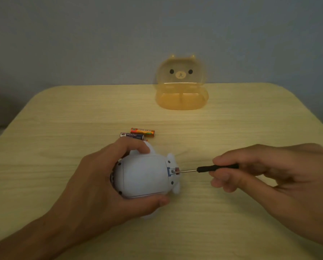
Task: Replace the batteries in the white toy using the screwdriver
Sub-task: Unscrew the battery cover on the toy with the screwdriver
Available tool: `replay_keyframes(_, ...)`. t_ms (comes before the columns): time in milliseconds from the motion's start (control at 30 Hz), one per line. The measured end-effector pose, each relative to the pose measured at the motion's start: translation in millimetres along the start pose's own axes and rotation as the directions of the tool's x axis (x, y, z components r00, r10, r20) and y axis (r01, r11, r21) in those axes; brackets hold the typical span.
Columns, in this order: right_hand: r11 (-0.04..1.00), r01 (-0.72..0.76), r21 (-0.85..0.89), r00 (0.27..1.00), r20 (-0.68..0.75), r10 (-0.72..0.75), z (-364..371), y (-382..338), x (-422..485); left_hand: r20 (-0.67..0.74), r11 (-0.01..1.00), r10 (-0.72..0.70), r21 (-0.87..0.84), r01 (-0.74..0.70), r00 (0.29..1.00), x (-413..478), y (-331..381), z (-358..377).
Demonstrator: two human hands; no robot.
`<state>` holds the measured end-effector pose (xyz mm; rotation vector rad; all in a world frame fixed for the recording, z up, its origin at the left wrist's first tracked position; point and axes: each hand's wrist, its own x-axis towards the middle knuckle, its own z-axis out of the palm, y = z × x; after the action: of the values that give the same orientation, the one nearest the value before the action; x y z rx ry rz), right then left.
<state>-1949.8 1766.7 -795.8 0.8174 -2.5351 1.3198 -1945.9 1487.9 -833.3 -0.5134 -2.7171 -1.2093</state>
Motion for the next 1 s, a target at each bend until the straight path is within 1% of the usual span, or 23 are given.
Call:
replay_keyframes(67,0.999,0.009,-0.032,1.0,0.014,-0.009,2.6,0.1,2.4,-0.002,1.0,0.001,-0.004,-0.001,1.0,-0.9,-0.9,-0.2)
replay_keyframes(200,0.998,0.056,-0.024,0.998,0.036,-0.055,2.0,0.1,3.5,-0.011,1.0,0.013,-0.011,-0.013,1.0,-2.0,-2.3,1.0)
replay_keyframes(300,0.986,0.12,-0.119,0.991,0.073,-0.112,-1.1,-1.1,4.6,-0.018,1.0,0.018,0.0,-0.018,1.0,-1.4,-2.9,1.7)
replay_keyframes(400,0.955,0.185,-0.234,0.976,0.154,-0.151,-3.6,1.3,3.5,-0.007,0.999,0.028,0.017,-0.028,1.0,-1.0,-3.6,1.3)
replay_keyframes(467,0.935,0.226,-0.274,0.97,0.154,-0.19,-2.8,3.9,1.2,-0.009,0.999,0.028,0.028,-0.028,1.0,-0.7,-4.4,1.3)
replay_keyframes(567,0.922,0.259,-0.287,0.964,0.128,-0.232,4.6,2.1,0.4,-0.012,0.999,0.019,0.031,-0.019,1.0,-0.9,-5.4,1.7)
replay_keyframes(733,0.914,0.232,-0.334,0.971,0.131,-0.199,11.6,-0.3,9.4,-0.004,0.998,0.043,0.053,-0.043,0.999,-0.7,-5.3,2.7)
replay_keyframes(833,0.919,0.21,-0.335,0.976,0.123,-0.178,9.1,3.7,13.6,0.001,0.998,0.053,0.045,-0.053,0.999,-0.1,-5.3,2.2)
replay_keyframes(900,0.917,0.222,-0.332,0.973,0.134,-0.187,5.5,3.2,13.7,0.004,0.998,0.053,0.044,-0.053,0.999,0.7,-6.1,1.1)
replay_keyframes(933,0.923,0.218,-0.318,0.974,0.133,-0.184,3.3,1.8,14.3,0.006,0.997,0.055,0.046,-0.055,0.998,1.1,-6.6,0.8)
replay_keyframes(1000,0.955,0.157,-0.251,0.985,0.11,-0.133,-0.3,-2.3,15.1,0.008,0.998,0.052,0.046,-0.053,0.999,1.8,-7.2,0.5)
